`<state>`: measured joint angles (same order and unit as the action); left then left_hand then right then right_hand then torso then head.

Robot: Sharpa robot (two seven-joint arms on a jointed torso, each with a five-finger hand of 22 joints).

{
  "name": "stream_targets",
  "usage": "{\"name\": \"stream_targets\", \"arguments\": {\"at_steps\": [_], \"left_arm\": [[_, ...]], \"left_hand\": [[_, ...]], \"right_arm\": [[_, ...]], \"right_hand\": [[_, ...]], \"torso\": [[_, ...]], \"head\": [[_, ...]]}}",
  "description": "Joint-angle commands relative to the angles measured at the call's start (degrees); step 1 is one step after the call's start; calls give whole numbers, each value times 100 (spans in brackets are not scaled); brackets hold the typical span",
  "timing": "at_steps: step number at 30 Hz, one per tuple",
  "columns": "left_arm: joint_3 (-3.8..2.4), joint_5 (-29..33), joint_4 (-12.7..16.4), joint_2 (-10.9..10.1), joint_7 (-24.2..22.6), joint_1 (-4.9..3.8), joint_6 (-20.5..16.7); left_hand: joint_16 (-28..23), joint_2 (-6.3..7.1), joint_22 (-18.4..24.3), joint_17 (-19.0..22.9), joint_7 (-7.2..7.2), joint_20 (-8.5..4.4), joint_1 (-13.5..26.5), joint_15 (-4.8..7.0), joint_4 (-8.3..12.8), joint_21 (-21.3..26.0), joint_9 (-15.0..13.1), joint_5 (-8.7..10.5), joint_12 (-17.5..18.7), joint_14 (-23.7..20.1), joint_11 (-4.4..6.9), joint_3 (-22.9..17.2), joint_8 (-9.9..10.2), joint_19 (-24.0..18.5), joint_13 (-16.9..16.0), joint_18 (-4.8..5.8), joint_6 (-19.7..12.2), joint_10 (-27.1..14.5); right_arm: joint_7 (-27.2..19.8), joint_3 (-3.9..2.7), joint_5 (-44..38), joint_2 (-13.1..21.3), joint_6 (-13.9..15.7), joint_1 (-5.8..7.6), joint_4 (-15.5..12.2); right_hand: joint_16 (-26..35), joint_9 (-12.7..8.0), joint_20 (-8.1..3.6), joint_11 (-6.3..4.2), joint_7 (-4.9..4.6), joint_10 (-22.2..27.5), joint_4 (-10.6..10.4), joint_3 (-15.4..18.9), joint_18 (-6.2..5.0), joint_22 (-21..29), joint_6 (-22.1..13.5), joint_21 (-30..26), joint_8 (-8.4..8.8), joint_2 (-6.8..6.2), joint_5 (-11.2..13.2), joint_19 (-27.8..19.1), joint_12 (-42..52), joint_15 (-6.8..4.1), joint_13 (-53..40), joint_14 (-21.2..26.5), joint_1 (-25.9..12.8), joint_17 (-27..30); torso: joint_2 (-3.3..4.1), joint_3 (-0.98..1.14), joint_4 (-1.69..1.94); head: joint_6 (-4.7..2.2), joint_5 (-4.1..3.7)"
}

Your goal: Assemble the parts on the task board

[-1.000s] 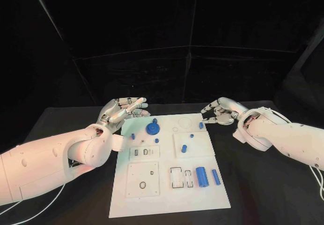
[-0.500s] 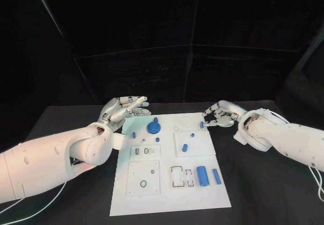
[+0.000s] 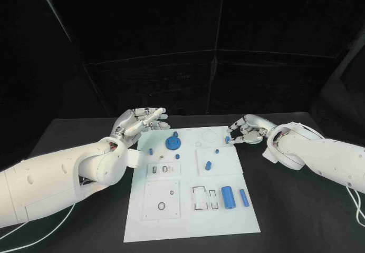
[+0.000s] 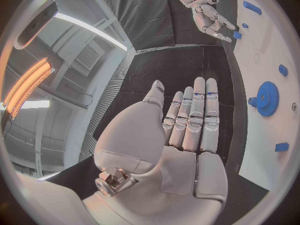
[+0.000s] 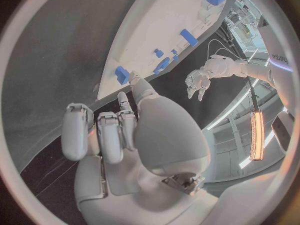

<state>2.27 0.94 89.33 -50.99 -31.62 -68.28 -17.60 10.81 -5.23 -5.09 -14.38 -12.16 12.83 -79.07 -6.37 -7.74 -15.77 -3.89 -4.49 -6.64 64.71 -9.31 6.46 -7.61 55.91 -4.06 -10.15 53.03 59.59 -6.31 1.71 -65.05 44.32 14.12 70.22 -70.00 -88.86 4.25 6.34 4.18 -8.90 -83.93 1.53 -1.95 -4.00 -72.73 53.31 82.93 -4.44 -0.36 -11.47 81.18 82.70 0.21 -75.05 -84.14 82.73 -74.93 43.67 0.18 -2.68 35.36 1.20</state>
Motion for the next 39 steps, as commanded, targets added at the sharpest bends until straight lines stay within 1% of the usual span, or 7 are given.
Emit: {"name": "stream_targets", "arguments": {"at_steps": [1, 6, 10, 17, 20, 28, 39], "left_arm": [[-6, -8, -2, 4, -54, -7, 65], [-6, -8, 0, 3, -52, -7, 64], [-6, -8, 1, 1, -51, -7, 61], [-6, -8, -2, -3, -51, -7, 60], [-6, -8, -1, -3, -51, -7, 60], [-6, -8, -4, -1, -49, -7, 60], [-6, -8, -17, 19, -40, -7, 62]], "left_hand": [[-39, -54, 4, -9, -15, -4, -24, -1, 38, 24, 6, -28, 29, 36, 1, -1, 22, 31, -2, -41, 39, 28], [-39, -54, 4, -9, -15, -4, -24, -1, 38, 24, 6, -28, 29, 36, 1, -1, 22, 31, -2, -41, 39, 28], [-39, -54, 4, -9, -15, -4, -24, -1, 38, 24, 6, -28, 29, 36, 1, -1, 22, 31, -2, -41, 39, 28], [-39, -54, 4, -9, -15, -4, -24, -1, 38, 24, 6, -28, 29, 36, 1, -1, 22, 31, -2, -41, 39, 28], [-39, -54, 4, -9, -15, -4, -24, -1, 38, 24, 6, -28, 29, 36, 1, -1, 22, 31, -2, -41, 39, 28], [-39, -54, 4, -9, -15, -4, -24, -1, 38, 24, 6, -28, 29, 36, 1, -1, 22, 31, -2, -41, 39, 28], [-39, -54, 4, -9, -15, -4, -24, -1, 38, 24, 6, -28, 29, 36, 1, -1, 22, 31, -2, -41, 39, 28]], "right_arm": [[5, -1, -66, -19, -112, 2, 12], [15, -1, -72, -64, -105, -12, 61], [30, -1, -85, -101, -122, -28, 103], [37, -1, -114, -128, -121, -64, 131], [42, -1, -118, -139, -127, -70, 149], [52, -2, -121, -181, -113, -76, 201], [71, -2, -121, -265, -69, -80, 276]], "right_hand": [[7, 11, -31, -15, -7, -2, 24, -5, 45, 3, 52, -33, -26, 26, 36, -13, -17, -41, -783, -521, 15, -1218], [-6, 20, -32, -18, -6, -23, 43, -42, 51, -27, 149, -19, -57, 85, 70, 5, 6, -43, -805, -528, 8, -1249], [-12, 26, -35, -20, -4, -37, 69, -90, 53, -42, 260, -12, -86, 138, 143, 15, 21, -45, -819, -532, 3, -1263], [-11, 27, -36, -21, -4, -41, 83, -116, 53, -40, 314, -13, -97, 160, 160, 15, 25, -46, -823, -531, -1, -1261], [-13, 28, -37, -22, -3, -46, 86, -128, 54, -44, 337, -11, -102, 173, 165, 17, 30, -46, -828, -532, -6, -1265], [-15, 29, -39, -23, -1, -56, 88, -150, 55, -53, 388, -7, -112, 198, 170, 22, 42, -48, -839, -534, -24, -1272], [-20, 28, -49, -41, 22, -85, 79, -218, 60, -78, 534, 4, -134, 277, 174, 37, 73, -61, -868, -536, -96, -1285]], "torso": [[-3, 3, -2], [-2, 6, -7], [0, 2, 0], [-2, 5, -1], [-1, 3, -2], [0, 7, -3], [2, 8, -5]], "head": [[5, 6], [17, 20], [26, 13], [37, 33], [40, 29], [41, 29], [45, 26]]}}
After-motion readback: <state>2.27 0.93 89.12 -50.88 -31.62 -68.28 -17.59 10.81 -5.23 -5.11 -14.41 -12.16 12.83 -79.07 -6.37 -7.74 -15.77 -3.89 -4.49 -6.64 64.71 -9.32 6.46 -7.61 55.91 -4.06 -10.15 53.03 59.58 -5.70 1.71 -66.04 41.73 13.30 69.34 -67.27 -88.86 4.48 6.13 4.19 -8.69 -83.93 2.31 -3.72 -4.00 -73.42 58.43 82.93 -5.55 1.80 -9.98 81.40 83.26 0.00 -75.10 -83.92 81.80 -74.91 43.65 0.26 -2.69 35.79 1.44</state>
